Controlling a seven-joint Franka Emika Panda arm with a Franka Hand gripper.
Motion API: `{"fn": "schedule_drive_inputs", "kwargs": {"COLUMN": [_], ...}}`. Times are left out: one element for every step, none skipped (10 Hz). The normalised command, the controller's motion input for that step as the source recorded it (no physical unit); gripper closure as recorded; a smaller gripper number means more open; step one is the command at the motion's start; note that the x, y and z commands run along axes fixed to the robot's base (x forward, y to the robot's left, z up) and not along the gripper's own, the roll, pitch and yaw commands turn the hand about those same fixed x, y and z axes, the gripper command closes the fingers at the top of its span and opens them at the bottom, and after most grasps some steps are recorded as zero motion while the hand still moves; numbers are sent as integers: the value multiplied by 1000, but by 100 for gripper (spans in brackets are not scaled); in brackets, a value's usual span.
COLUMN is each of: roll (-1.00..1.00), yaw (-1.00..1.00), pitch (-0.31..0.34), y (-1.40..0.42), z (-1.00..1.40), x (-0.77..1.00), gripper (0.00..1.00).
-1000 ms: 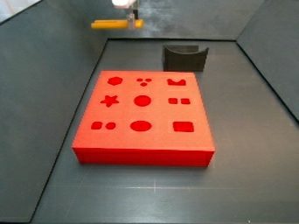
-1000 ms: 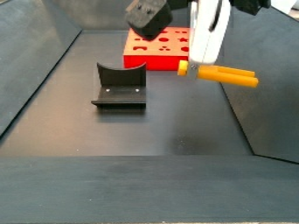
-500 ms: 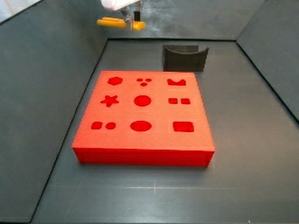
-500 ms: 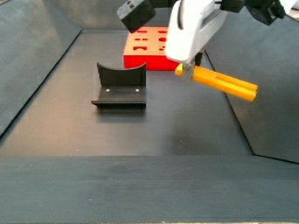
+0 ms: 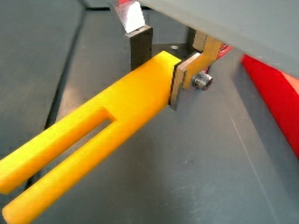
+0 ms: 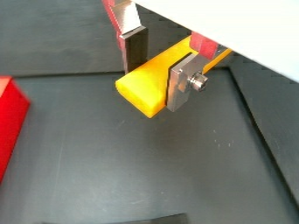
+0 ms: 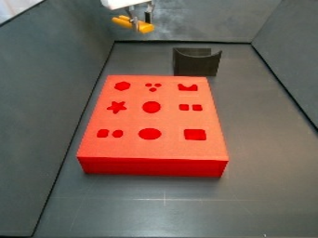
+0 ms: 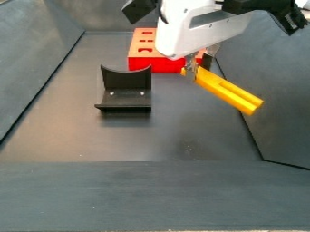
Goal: Pick up the square-circle object. Move up. Rotate the square-circle object. Place the square-circle object on the fixture. Regrasp the square-circle object. Move to above the board. Insert the square-circle object.
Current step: Rotate the square-circle object.
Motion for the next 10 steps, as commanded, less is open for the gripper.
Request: {"fn": "schedule_drive_inputs", "kwargs": {"roll": [-22,-24,-28,-32,-35,-45,-51,-61,-61,-61], "yaw": [-1000,-1000,-1000,-1000,-1000,-1000,-1000,-859,-567,-383], "pitch": [-5,-6,-7,-8,-9,-12,-13,-16,-16,-16], "y": [19,20,20,20,20,21,21,21,22,22], "z": [-29,-29,-28,-28,-28,-28,-28,-28,-28,-28], "x": [31,31,31,31,31,31,31,31,31,31], "gripper": [100,100,100,100,100,100,100,100,100,100]}}
